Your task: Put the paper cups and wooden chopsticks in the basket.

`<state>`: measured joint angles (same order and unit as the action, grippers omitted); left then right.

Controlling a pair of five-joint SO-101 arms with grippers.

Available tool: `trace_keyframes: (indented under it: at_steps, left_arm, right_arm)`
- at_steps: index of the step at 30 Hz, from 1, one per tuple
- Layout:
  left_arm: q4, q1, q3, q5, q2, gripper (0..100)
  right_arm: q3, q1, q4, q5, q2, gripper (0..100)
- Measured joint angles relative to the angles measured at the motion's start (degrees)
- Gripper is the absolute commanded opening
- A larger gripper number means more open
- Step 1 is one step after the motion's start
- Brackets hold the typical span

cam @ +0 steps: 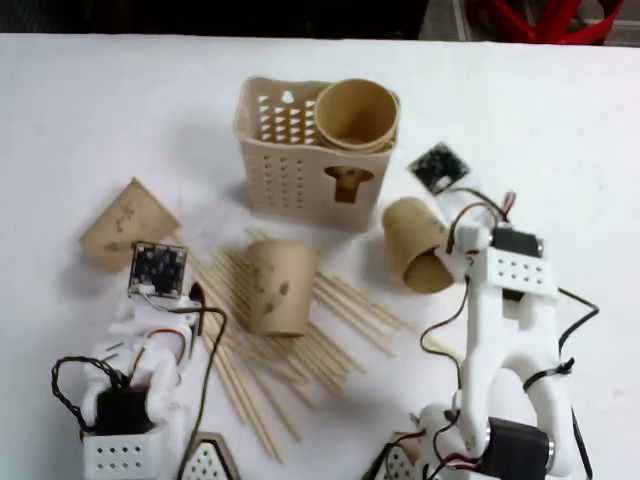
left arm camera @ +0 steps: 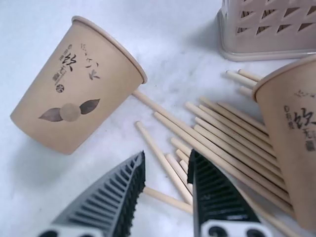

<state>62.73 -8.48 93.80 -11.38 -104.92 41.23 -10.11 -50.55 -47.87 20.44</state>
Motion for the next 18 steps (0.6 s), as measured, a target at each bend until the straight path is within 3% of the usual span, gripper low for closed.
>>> trace_keyframes:
  at_steps: [7, 18]
  left_arm:
    - [0.0, 0.0, 0.0, 0.0, 0.0, 16]
    - [0.0, 0.0, 0.0, 0.0, 0.0, 16]
  right_arm:
    - [-4.66, -3.69, -2.81, 0.44, -0.09, 2.1]
    - [-21.19, -5.98, -21.19, 4.84, -0.09, 2.0]
